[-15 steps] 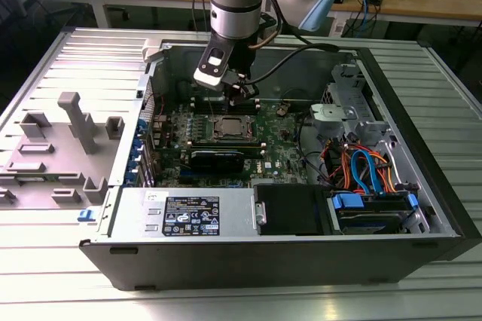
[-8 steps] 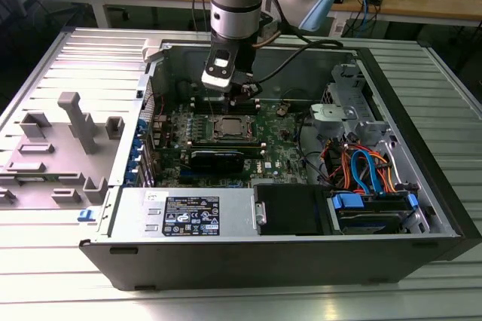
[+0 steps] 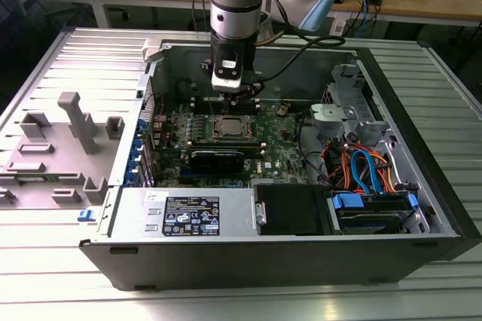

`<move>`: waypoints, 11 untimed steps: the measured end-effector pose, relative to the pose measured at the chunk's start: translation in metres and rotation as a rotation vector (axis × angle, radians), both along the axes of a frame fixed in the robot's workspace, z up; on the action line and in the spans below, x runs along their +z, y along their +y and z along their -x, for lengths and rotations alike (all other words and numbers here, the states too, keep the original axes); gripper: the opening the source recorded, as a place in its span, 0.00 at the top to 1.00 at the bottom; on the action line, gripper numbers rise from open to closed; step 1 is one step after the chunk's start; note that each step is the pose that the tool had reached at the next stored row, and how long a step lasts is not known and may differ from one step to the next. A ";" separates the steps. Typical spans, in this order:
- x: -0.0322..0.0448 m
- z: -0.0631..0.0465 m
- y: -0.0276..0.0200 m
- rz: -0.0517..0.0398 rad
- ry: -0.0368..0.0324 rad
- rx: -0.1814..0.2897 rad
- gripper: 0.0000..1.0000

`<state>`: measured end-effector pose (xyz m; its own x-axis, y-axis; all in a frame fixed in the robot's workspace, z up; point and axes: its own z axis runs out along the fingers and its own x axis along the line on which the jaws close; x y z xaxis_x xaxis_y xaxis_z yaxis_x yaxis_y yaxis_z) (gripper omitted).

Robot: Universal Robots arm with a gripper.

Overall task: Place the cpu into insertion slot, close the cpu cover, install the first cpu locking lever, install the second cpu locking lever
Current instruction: 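Install the first cpu locking lever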

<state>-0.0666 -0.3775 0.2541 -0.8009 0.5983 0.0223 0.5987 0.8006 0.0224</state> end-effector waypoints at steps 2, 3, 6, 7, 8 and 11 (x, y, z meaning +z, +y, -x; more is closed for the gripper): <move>0.0017 0.000 0.0000 0.0000 0.0000 0.007 0.89; 0.0032 0.000 0.0000 0.0001 0.0001 0.011 0.89; 0.0055 0.000 0.0000 -0.0001 0.0000 0.042 0.89; 0.0055 0.000 0.0000 0.0001 0.0000 0.075 0.89; 0.0055 0.000 0.0000 0.0001 0.0000 0.111 0.89; 0.0055 0.000 0.0000 0.0001 0.0000 0.195 0.89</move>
<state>-0.0669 -0.3776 0.2596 -0.9016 0.4320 0.0223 0.4324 0.9014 0.0223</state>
